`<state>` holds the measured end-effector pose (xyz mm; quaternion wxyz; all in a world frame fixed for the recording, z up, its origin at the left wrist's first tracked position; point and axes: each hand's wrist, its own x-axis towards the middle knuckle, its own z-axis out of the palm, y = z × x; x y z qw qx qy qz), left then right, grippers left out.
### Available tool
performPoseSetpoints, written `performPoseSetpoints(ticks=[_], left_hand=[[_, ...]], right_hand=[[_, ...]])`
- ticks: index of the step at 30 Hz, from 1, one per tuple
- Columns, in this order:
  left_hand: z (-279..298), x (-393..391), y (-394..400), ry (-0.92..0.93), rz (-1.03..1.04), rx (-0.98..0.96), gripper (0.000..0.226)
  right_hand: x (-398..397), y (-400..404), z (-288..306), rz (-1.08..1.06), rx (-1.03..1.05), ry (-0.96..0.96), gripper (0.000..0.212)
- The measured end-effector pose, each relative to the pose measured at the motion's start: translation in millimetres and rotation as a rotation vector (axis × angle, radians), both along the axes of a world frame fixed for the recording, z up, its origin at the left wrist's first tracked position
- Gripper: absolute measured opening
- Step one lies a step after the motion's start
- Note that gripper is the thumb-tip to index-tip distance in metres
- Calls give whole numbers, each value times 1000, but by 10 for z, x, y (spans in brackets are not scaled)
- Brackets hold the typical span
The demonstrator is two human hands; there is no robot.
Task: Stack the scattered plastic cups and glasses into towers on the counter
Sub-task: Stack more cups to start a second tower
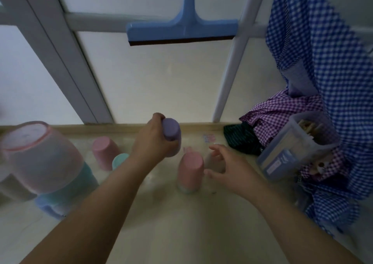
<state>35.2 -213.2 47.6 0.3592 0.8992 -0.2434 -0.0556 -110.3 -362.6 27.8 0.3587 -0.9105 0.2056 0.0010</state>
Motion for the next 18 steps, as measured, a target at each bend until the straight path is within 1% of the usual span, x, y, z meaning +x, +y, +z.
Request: performPoseSetpoints(ticks=[2,4,6,8,11,15,18], left_hand=[[302,-83,54,-64,-49,-23,57],[538,-199,69,-60,-105,-31,55],[640,-322,28,-31,-166,-22,55],[591,-412,-46,2,-215,-2,56],[352,-501,-167,53,-269,32,55],[26,-570,-207,105,-261,93,57],[-68,-566,-202,115,-251,92,59]], right_hand=[[-39,-27,88,-3,-21,-16,59],[-76,-50,154,-20,-14,-19,53],[-107,-71,177,-36,-28,-26,50],[-143,-84,172,-48,-33,-38,50],[-236,-83,186,-53,-39,-41,48],[-387,-102,158,-62,-41,-25,48],[-482,-152,94,-88,-32,-18,49]])
